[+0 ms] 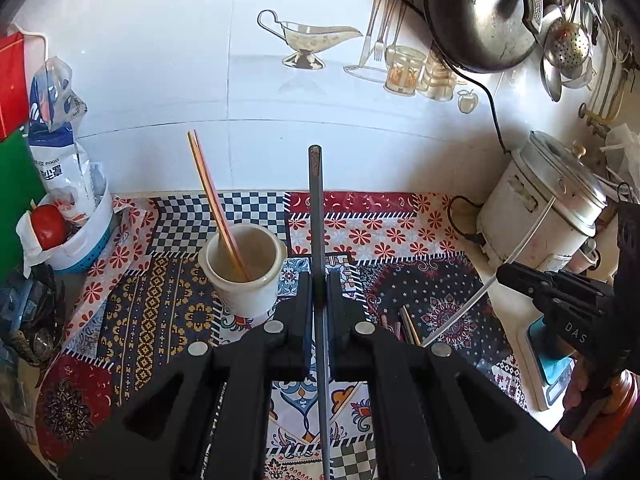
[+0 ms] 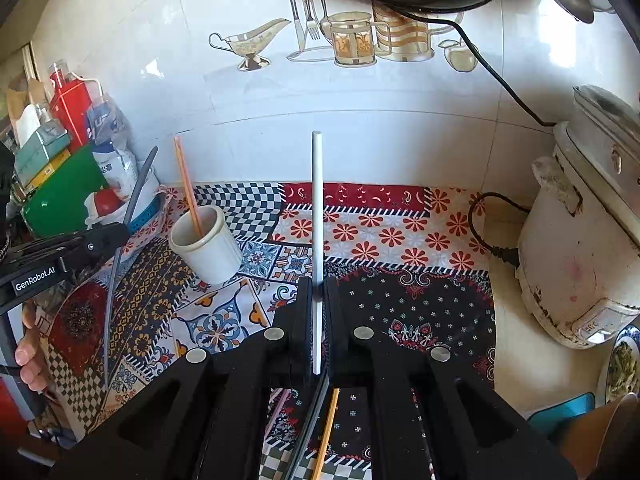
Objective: Organize utensils
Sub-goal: 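Lift both held chopsticks and carry them toward the white cup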
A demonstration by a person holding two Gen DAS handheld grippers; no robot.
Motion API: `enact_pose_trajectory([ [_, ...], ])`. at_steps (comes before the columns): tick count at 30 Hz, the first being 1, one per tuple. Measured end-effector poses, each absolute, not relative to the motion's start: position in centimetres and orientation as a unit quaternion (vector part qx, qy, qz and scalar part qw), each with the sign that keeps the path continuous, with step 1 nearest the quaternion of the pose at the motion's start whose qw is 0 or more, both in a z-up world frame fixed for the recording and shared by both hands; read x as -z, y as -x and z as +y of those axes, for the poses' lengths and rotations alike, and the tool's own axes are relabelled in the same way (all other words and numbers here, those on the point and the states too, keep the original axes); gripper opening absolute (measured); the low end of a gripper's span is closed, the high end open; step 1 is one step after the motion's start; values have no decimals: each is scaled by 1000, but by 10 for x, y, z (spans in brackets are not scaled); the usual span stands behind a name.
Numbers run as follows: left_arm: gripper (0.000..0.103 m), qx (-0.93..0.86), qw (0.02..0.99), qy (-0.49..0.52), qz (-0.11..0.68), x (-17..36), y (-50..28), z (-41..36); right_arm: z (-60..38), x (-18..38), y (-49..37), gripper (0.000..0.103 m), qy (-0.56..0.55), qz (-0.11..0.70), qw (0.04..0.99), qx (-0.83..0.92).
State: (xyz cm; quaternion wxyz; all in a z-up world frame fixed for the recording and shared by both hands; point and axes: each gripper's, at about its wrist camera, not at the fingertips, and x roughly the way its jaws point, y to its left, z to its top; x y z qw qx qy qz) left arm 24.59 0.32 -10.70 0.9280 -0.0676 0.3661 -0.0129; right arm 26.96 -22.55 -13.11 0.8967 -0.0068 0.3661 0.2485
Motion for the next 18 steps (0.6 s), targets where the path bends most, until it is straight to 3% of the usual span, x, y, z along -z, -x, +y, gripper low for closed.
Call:
enact_pose_trajectory([
  [18,5,-49,954,100,279,64,-274,61,-155,78,-289,5,26,298,896,-330],
])
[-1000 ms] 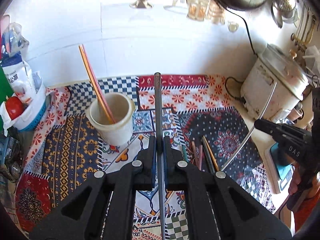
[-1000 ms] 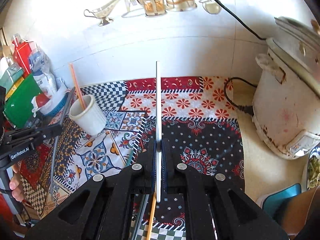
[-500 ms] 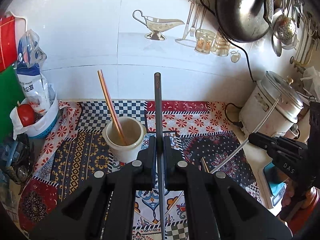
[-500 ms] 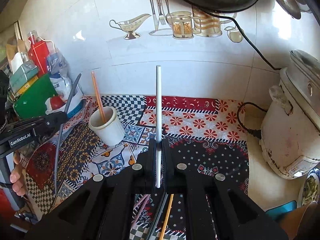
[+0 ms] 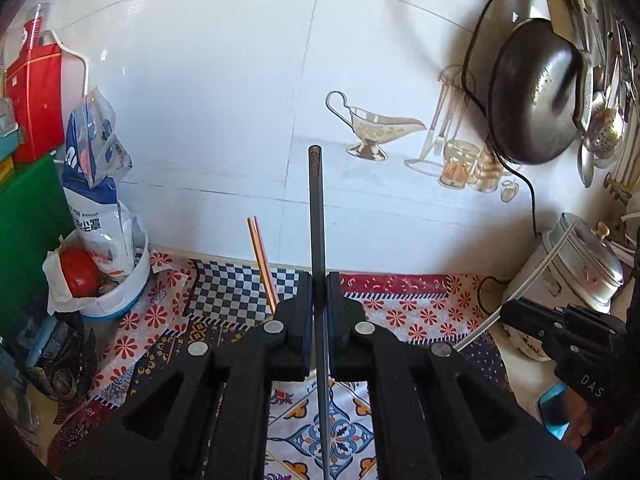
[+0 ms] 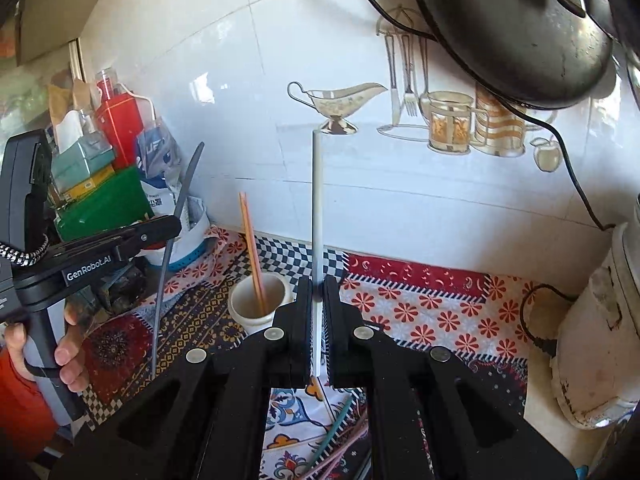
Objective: Organize utensils
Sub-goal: 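Lift both held chopsticks and carry them toward the white cup, then lower both chopsticks into the white cup and open both tools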
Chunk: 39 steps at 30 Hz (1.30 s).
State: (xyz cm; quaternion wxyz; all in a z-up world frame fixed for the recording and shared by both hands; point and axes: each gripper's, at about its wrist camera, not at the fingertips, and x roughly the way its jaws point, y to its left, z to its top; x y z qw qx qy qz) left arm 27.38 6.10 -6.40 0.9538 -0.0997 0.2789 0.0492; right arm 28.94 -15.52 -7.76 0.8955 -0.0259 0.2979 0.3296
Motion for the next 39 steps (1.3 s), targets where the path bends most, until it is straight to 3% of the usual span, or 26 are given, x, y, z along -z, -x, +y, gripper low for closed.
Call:
enact_pose_trajectory([
  [21,5,-115,966,111,202,82,-355,104,-70,73,-340,5,31,291,870,-398],
  [39,5,-117,960,87,237,154,-380,103,-53,118,-367,5,52,355,843,-402],
])
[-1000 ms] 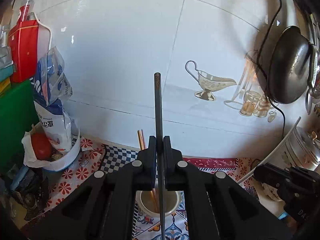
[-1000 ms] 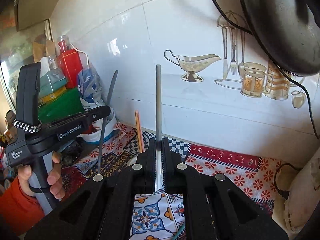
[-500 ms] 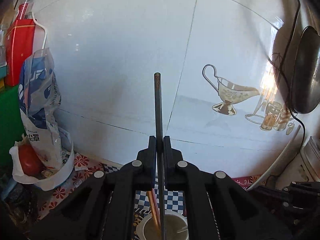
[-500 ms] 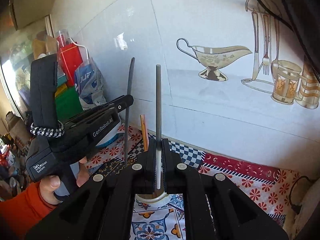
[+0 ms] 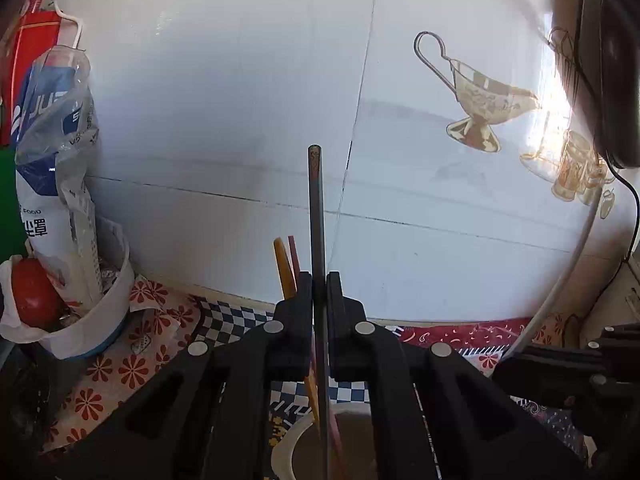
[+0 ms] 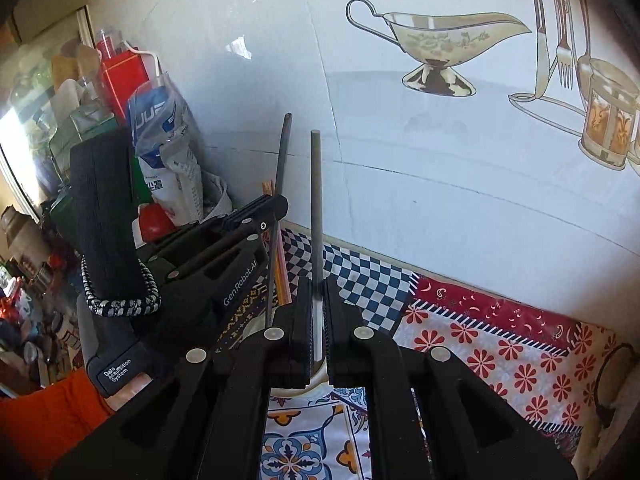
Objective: Organize utensils
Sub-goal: 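Lower both chopsticks into the white cup and open both tools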
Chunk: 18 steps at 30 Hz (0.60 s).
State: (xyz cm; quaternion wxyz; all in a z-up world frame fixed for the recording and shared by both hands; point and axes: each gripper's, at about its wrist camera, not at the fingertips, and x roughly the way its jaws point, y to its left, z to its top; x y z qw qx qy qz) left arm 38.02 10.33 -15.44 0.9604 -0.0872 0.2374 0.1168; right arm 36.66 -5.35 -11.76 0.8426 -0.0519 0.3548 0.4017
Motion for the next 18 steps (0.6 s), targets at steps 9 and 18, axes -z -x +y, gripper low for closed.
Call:
enact_pose_trajectory([
  [9,5,-89,947,91,295,179,-371,100,-42,133,-377,5,64,381,830,-402],
  [18,5,-63,936,100,331,168,-362,98,-37,142,-381,5,66,406,820,-398],
])
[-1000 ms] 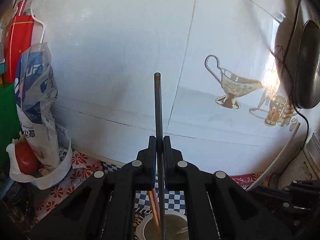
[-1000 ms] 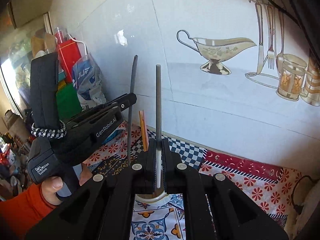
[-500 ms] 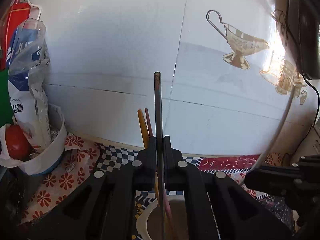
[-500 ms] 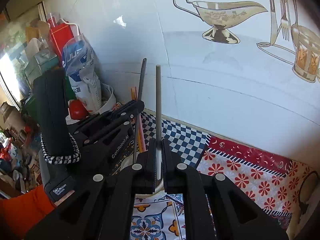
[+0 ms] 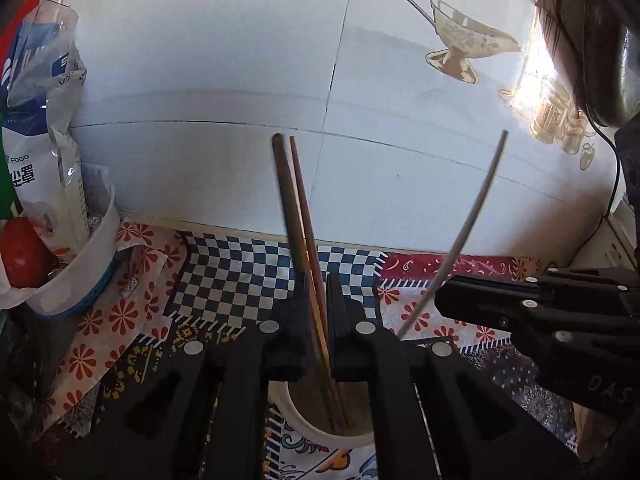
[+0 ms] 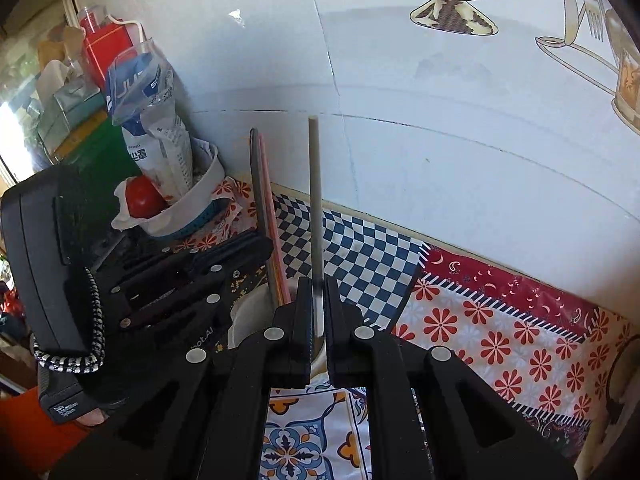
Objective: Organize utensils
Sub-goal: 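Lower both chopsticks into the white cup and open both tools, then move both tools back over the remaining chopstick pile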
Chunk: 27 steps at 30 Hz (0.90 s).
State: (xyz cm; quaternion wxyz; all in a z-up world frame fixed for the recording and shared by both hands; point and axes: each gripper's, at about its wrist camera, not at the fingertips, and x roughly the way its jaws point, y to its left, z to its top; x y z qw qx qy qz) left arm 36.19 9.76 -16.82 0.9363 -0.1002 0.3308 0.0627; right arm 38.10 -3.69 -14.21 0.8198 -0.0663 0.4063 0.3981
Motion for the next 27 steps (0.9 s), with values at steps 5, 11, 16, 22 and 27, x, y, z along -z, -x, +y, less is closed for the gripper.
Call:
enact_pose_trajectory([
  [5,8,-63,936,87,334,151,-352,95,-41,139,-377,6,65,408,821,-394],
  [11,33,-63,935,69,342,130,-334,90,-52,123,-361,19,76,388,836,-381],
  [16,56,-67,935,41,346,112,-313,76,-72,111,-344,42,77,365,857,-354],
  [22,61,-50,928,23,367,104,-293,56,-100,102,-322,53,80,349,877,-321],
  [27,61,-21,922,13,386,111,-281,40,-126,102,-303,56,87,349,887,-288],
])
